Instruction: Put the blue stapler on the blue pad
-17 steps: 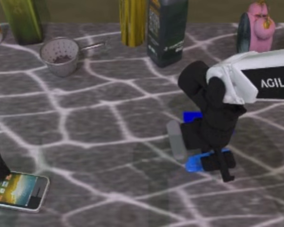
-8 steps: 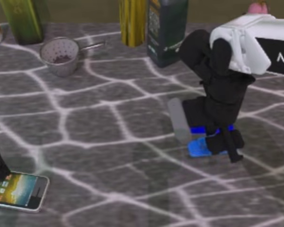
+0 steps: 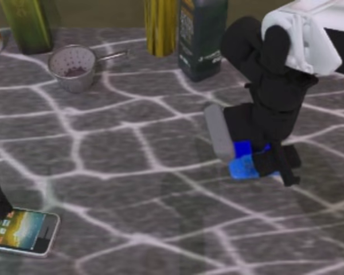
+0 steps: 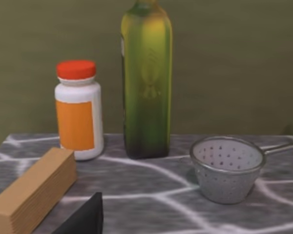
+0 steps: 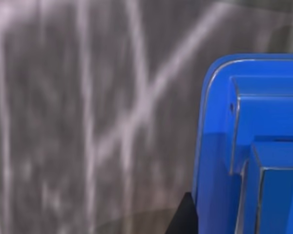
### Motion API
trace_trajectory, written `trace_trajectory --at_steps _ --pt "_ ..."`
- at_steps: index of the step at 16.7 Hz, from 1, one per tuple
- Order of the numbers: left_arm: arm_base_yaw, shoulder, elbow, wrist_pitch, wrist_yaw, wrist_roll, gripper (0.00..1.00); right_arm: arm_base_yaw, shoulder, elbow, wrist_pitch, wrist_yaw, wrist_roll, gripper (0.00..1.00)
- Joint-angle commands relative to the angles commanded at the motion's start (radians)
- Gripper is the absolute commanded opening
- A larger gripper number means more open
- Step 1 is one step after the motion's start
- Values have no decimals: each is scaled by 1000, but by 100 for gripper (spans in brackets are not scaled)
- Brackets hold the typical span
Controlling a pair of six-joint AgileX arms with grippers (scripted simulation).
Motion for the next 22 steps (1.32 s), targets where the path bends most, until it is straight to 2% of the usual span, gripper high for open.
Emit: trace_trajectory --at_steps 4,10,13,22 --pt "0 0 0 0 0 0 100 -25 78 114 -60 0 -6 0" --pt "0 0 0 0 0 0 100 -101 287 517 -227 1 -11 0" --pt "0 0 0 0 0 0 100 -136 362 653 -290 2 -7 0" --pt "0 0 0 0 0 0 100 -144 382 654 -267 1 -2 0"
